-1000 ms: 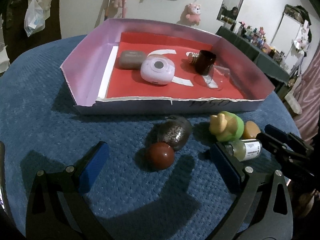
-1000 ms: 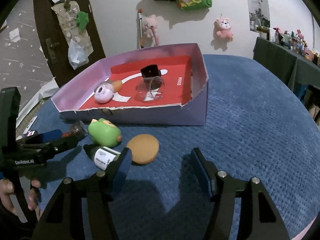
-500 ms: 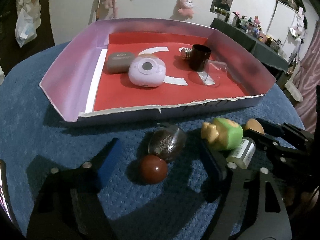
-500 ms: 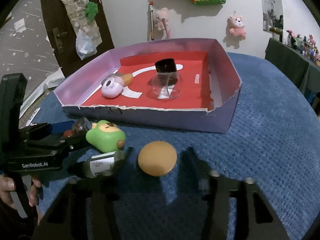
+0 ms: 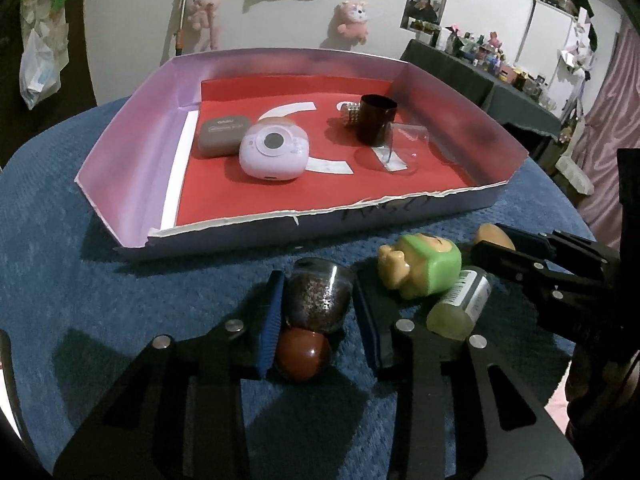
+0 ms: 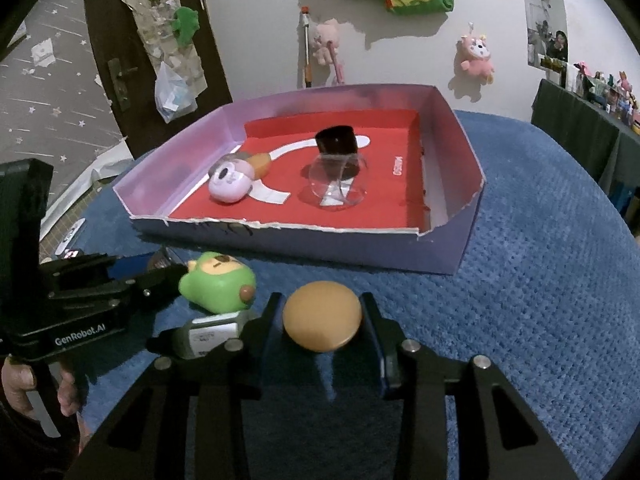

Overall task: Organize rigid objects
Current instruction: 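Lift the dark jar and orange sponge with both grippers toward the box, then carry the dark jar and orange sponge with both grippers over the box, then lower the jar beside the My Melody device and sponge beside the cup, open both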

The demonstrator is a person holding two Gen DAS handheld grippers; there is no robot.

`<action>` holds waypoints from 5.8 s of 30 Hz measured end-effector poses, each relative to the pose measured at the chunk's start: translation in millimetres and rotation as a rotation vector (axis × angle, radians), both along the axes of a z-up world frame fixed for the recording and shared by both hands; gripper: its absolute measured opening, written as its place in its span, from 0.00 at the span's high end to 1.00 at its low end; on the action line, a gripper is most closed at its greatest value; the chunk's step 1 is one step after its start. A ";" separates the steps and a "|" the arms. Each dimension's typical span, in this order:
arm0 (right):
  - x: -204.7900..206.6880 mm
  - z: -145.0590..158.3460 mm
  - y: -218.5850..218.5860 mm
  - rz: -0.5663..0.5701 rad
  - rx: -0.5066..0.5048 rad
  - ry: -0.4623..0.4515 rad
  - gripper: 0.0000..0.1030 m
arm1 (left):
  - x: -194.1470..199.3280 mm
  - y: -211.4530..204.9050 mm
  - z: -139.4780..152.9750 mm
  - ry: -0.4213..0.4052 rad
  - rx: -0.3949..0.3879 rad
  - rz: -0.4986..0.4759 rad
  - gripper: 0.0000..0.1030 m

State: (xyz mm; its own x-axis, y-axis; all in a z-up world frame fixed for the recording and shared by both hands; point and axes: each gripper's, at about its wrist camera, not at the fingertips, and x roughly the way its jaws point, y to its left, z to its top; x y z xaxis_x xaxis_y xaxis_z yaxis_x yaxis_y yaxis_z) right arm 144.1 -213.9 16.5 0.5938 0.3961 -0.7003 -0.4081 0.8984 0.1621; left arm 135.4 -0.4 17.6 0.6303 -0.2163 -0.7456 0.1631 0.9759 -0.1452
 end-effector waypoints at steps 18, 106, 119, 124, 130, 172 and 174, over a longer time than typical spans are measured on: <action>-24.9 29.3 9.9 0.047 0.039 -0.071 0.61 | -25.2 8.9 21.3 -0.052 -0.050 0.009 0.70; 65.2 32.7 39.1 0.082 0.010 0.010 0.61 | 63.3 19.9 36.2 0.035 -0.095 0.008 0.70; 84.4 18.4 46.6 0.095 0.015 0.091 0.61 | 86.7 19.3 23.3 0.095 -0.111 0.000 0.70; 89.8 10.7 45.7 0.090 0.016 0.113 0.61 | 96.1 15.8 14.8 0.117 -0.150 -0.017 0.71; 98.0 7.7 42.5 0.057 -0.009 0.099 0.61 | 98.5 9.8 12.4 0.127 -0.154 -0.045 0.71; 110.5 2.0 46.1 0.013 -0.037 0.070 0.49 | 115.0 20.3 1.7 0.141 -0.107 0.047 0.70; 110.1 2.3 45.3 0.014 -0.035 0.070 0.49 | 114.7 19.4 1.9 0.139 -0.099 0.046 0.70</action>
State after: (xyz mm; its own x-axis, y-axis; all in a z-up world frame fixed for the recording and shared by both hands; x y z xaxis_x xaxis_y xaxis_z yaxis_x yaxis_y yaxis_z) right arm 254.2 -168.5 18.8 0.5371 0.3787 -0.7537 -0.4094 0.8983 0.1596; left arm 250.1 18.9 19.5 0.5335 -0.2661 -0.8029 0.0906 0.9617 -0.2586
